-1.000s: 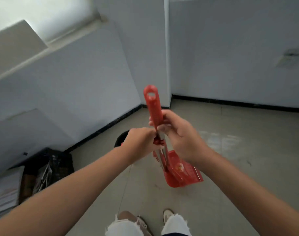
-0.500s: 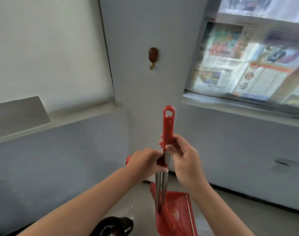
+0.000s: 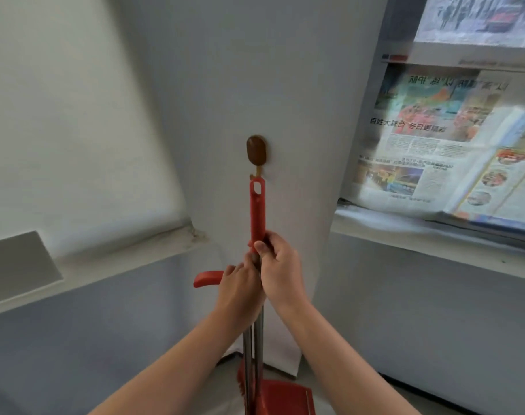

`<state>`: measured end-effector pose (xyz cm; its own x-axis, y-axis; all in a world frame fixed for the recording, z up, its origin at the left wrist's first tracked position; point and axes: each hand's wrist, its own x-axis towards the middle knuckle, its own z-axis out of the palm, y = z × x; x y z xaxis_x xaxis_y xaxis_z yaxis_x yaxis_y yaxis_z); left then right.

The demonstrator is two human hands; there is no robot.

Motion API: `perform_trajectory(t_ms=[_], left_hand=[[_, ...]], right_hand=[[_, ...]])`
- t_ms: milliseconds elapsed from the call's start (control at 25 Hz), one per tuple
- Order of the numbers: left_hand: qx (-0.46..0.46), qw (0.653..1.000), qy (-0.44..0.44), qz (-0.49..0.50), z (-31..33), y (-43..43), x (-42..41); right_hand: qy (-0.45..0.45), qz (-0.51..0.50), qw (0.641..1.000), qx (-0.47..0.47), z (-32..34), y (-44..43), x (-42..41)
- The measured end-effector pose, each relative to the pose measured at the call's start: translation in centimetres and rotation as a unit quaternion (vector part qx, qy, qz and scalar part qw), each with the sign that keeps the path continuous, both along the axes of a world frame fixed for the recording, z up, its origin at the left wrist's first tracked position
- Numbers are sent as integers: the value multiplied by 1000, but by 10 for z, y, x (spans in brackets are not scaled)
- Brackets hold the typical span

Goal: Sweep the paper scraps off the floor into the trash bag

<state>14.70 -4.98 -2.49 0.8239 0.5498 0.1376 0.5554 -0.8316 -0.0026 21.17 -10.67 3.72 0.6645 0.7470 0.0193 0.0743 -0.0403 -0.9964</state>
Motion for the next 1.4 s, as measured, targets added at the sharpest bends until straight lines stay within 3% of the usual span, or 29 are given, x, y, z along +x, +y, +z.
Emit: perform_trajectory(t_ms=[240, 480, 680, 920, 1120, 1200, 1240, 1320, 1400], left_hand=[[-6, 997, 21, 78, -9, 35, 35], [-27, 997, 16, 76, -24, 34, 37], [-62, 990, -43, 118, -21, 31, 36], [-66, 994, -35, 83, -37, 43, 50], [-40, 998, 43, 19, -46, 54, 51], [-91, 995, 25, 30, -45, 55, 48], [-170, 983, -33, 66, -42, 56, 46], [-301, 932, -153, 133, -33, 52, 37], [-318, 923, -177, 122, -32, 46, 26]], right_hand=[[-11, 26, 998, -52, -9, 42, 35], [-19, 51, 996, -70, -17, 40, 43], [-32, 56, 996, -64, -15, 45, 35], [-24, 32, 997, -62, -24, 54, 46], [-25, 41, 997, -65, -32, 49, 54], [-50, 50, 994, -82, -33, 49, 54], [-64, 57, 992, -91, -31, 49, 55], [-75, 65, 989, -113, -27, 43, 56], [-65, 58, 987, -133, -26, 27, 50]])
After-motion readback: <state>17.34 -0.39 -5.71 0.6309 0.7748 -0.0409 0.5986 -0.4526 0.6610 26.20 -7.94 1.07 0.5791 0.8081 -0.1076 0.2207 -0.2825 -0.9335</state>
